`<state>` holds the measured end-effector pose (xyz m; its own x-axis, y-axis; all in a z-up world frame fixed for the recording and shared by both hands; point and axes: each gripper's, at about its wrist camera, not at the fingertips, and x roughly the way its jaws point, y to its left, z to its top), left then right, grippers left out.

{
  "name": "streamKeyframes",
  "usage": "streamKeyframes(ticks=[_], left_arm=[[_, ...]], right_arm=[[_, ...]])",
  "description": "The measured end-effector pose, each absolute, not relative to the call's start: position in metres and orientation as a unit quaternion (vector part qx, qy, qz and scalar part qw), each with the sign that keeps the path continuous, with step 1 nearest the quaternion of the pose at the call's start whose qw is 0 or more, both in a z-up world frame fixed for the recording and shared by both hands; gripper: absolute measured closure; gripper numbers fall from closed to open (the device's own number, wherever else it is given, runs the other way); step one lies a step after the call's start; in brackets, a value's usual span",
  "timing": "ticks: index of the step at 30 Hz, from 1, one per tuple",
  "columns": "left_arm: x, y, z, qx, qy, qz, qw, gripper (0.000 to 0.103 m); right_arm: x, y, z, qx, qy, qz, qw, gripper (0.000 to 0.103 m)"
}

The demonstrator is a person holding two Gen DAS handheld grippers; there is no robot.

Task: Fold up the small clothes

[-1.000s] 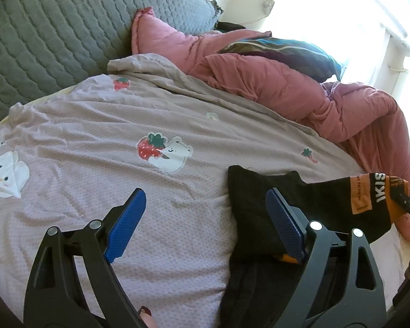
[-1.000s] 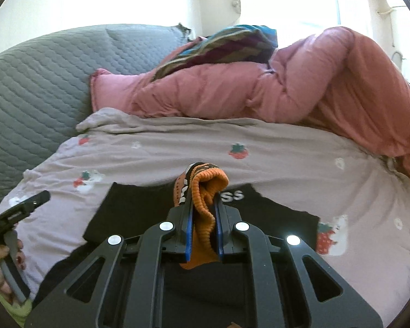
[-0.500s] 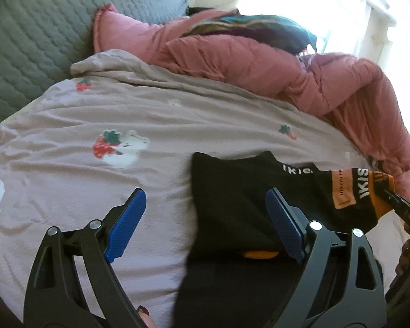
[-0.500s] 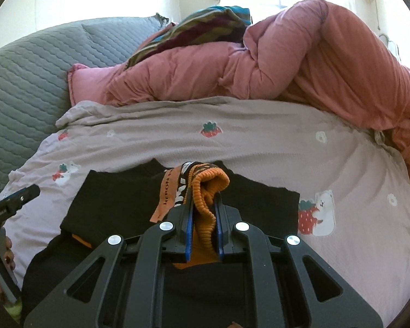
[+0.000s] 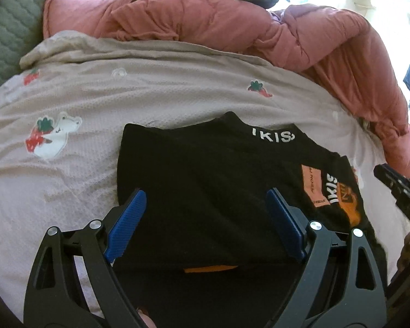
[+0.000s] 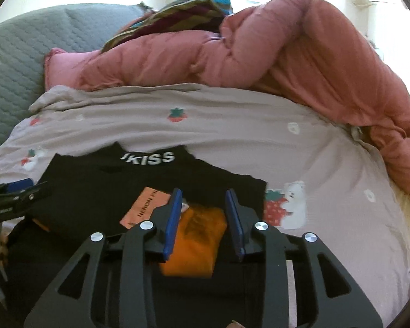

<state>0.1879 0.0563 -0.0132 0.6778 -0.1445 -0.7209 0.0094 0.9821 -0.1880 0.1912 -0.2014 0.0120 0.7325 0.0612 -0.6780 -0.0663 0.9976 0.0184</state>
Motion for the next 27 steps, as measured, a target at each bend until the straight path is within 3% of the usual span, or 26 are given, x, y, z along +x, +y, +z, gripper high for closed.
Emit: streamKeyframes(ticks=[7, 11, 21, 27], left_arm=[[0.191, 0.050, -0.020, -0.054, 0.412, -0.053, 0.908, 0.021], [0.197, 0.045, -0.036, -0.025, 0.451, -0.054, 0.890, 0.032], [0.193, 0.049, -0.053, -0.016, 0.467, -0.056, 0.882, 0.032], [0.193, 0.049, -0.052, -0.019, 0.466, -0.058, 0.883, 0.032]], right_arm=[[0.187, -0.194, -0.005, -0.010, 0.386, 0.046, 0.921, 0.071], [0.185, -0.172, -0.007, -0.015, 0.391, 0.078, 0.917, 0.071], [0.191, -0.135, -0.007, -0.028, 0.400, 0.136, 0.906, 0.062], [0.205, -0.150, -0.054, -0.042, 0.471, 0.099, 0.876, 0.063]])
